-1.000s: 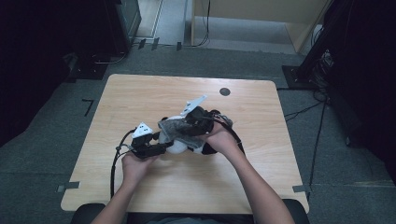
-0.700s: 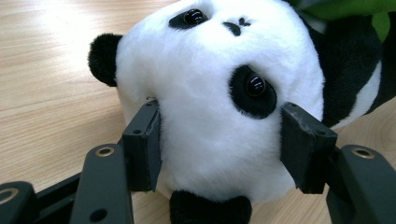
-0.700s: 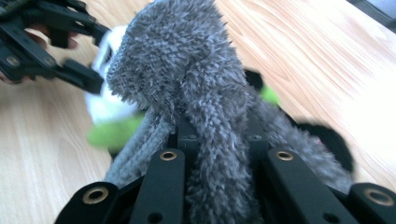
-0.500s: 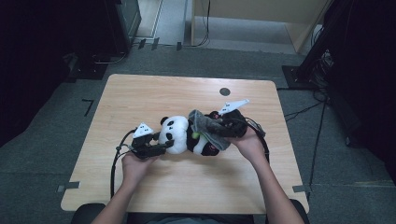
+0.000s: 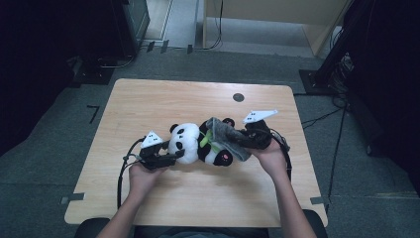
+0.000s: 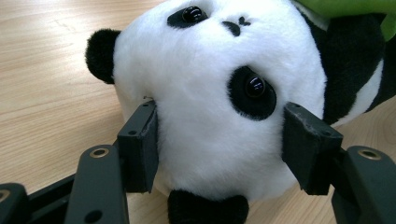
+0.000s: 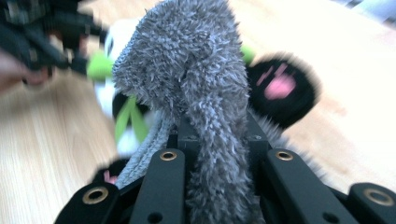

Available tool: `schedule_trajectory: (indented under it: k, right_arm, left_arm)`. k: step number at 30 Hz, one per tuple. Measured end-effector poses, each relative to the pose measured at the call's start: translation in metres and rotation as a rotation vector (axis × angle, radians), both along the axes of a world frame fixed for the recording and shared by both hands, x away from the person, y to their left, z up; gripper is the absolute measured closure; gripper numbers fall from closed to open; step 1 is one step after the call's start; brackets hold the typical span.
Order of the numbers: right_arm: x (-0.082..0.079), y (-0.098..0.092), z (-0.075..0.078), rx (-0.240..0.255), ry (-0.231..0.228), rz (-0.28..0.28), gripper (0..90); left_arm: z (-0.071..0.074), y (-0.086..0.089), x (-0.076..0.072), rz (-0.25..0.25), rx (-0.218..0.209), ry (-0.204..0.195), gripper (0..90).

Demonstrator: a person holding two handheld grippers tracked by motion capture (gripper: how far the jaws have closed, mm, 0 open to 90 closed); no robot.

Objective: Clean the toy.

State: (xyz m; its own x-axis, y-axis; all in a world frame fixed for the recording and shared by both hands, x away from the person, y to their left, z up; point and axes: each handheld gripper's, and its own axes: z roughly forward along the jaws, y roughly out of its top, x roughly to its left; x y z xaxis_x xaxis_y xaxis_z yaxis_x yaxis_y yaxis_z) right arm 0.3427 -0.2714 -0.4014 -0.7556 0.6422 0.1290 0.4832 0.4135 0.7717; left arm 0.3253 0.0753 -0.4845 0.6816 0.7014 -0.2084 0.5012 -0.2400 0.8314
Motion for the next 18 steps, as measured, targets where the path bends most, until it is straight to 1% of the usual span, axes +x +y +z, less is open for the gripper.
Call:
schedule_trajectory:
  k: [1,2,3,4,6,7,9,11,14,16,18]
  right_arm:
    - [0.001,-0.001,0.005,0.008,-0.017,-0.014,76.3]
    - [0.001,-0.001,0.005,0.008,-0.017,-0.014,76.3]
    - [0.003,-0.002,0.01,0.011,-0.031,-0.027,76.3]
    - [0.008,-0.005,0.02,0.035,-0.053,-0.045,76.3]
    - [0.012,-0.007,0.023,0.047,-0.06,-0.055,76.2]
    - [0.016,-0.009,0.026,0.047,-0.071,-0.073,76.2]
    - [0.022,-0.01,0.027,0.043,-0.077,-0.094,76.1]
    - [0.028,-0.009,0.025,0.031,-0.093,-0.12,75.6]
    - [0.031,-0.008,0.018,0.036,-0.082,-0.132,75.5]
    - [0.032,-0.007,0.013,0.009,-0.101,-0.144,75.3]
    - [0.033,-0.008,0.007,0.02,-0.085,-0.146,75.3]
  left_arm:
    - [0.0,-0.001,-0.001,0.003,-0.002,-0.001,35.3]
    - [0.0,-0.001,-0.001,0.003,-0.002,-0.001,35.2]
    - [0.0,0.0,-0.002,0.002,0.003,-0.005,35.2]
    - [-0.001,0.0,-0.003,0.002,0.006,-0.01,35.1]
    - [-0.001,-0.001,-0.004,0.002,0.005,-0.014,34.9]
    - [-0.001,0.0,-0.004,-0.002,0.007,-0.016,34.7]
    - [-0.002,0.0,-0.005,0.001,0.005,-0.017,34.6]
    - [-0.002,0.0,-0.004,0.0,0.006,-0.016,34.4]
    - [-0.002,0.0,-0.004,0.001,-0.001,-0.011,34.1]
    - [-0.002,0.0,-0.004,0.0,0.003,-0.012,34.0]
    - [-0.002,-0.001,-0.004,0.003,0.005,-0.008,33.9]
